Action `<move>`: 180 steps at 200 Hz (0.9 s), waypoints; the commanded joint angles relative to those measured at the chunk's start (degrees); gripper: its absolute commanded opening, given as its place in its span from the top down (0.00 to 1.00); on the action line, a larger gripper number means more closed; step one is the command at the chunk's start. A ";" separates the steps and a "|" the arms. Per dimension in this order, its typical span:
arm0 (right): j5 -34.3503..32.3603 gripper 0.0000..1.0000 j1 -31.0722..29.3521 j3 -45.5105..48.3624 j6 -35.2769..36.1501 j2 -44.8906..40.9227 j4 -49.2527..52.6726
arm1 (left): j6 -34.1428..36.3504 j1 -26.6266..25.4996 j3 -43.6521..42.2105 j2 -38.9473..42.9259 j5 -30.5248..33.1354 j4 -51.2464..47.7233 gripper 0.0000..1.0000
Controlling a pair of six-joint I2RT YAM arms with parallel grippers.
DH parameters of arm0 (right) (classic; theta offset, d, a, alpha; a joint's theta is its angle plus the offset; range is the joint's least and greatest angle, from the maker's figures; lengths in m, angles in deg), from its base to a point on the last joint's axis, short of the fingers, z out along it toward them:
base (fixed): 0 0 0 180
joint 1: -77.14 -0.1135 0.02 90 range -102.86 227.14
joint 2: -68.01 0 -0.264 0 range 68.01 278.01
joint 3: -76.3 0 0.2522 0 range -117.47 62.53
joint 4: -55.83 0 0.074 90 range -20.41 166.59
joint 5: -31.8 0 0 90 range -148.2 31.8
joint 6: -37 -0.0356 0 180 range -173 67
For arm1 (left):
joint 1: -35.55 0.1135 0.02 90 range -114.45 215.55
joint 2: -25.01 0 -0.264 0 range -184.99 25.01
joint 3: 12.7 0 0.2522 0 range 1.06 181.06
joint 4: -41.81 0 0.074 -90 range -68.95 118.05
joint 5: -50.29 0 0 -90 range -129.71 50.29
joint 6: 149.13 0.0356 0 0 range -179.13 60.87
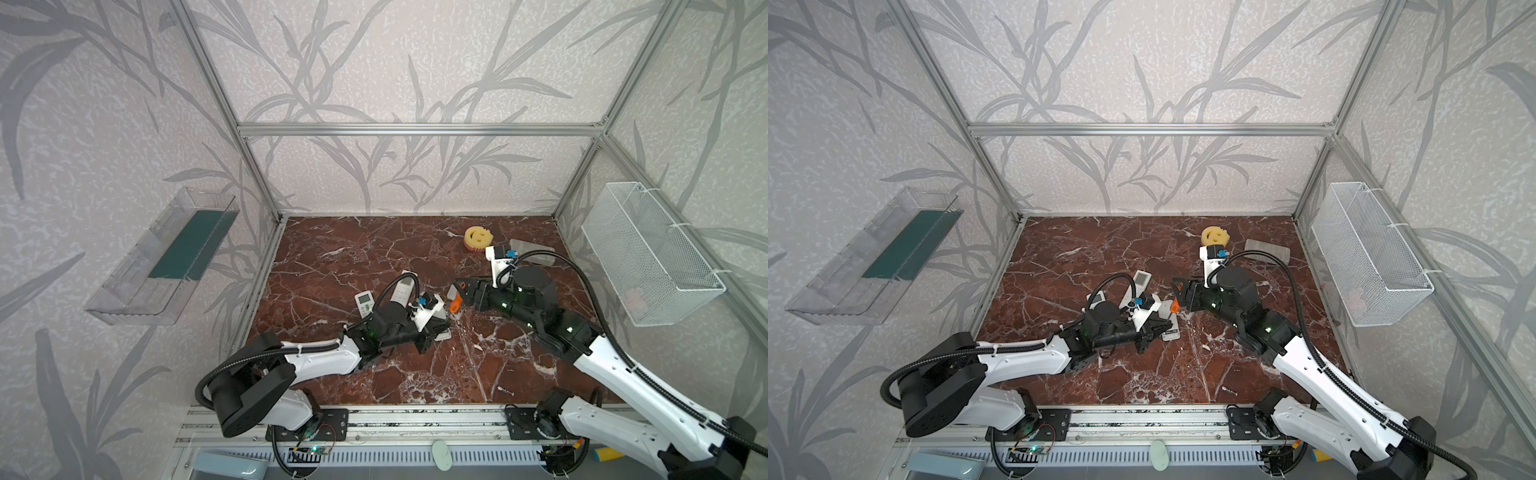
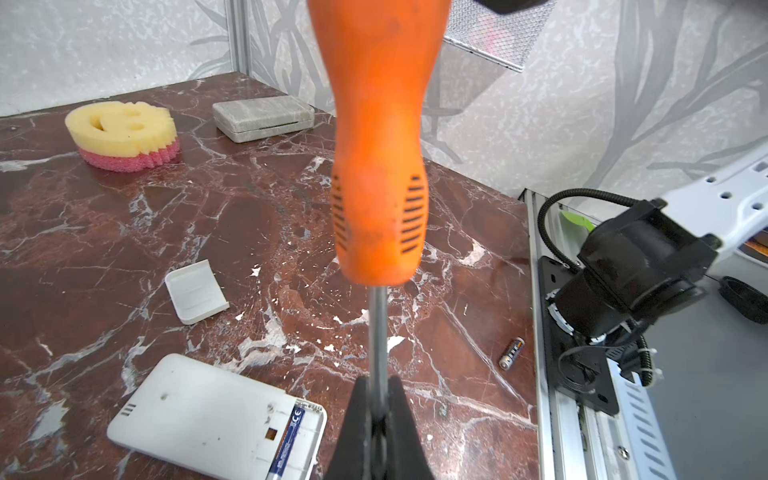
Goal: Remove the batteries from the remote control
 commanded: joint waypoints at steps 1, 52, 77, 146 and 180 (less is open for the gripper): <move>10.36 0.34 1.22 0.53 5.33 -1.01 0.38 | 1.37 1.74 1.58 3.33 -7.72 -1.71 1.00; 20.08 0.45 1.30 0.86 8.50 2.62 -1.13 | -3.09 4.81 2.24 5.46 -15.23 -0.69 1.00; 21.53 0.72 1.30 1.40 7.38 4.02 -4.07 | -2.93 4.84 2.69 5.71 -15.02 -2.61 1.00; 3.56 1.00 -4.38 4.42 9.02 0.66 -6.08 | -9.07 6.34 1.68 6.60 -5.30 -5.25 0.58; -23.34 1.00 -17.63 7.97 15.45 1.01 -9.20 | -23.09 10.89 3.01 7.15 6.06 -18.96 0.52</move>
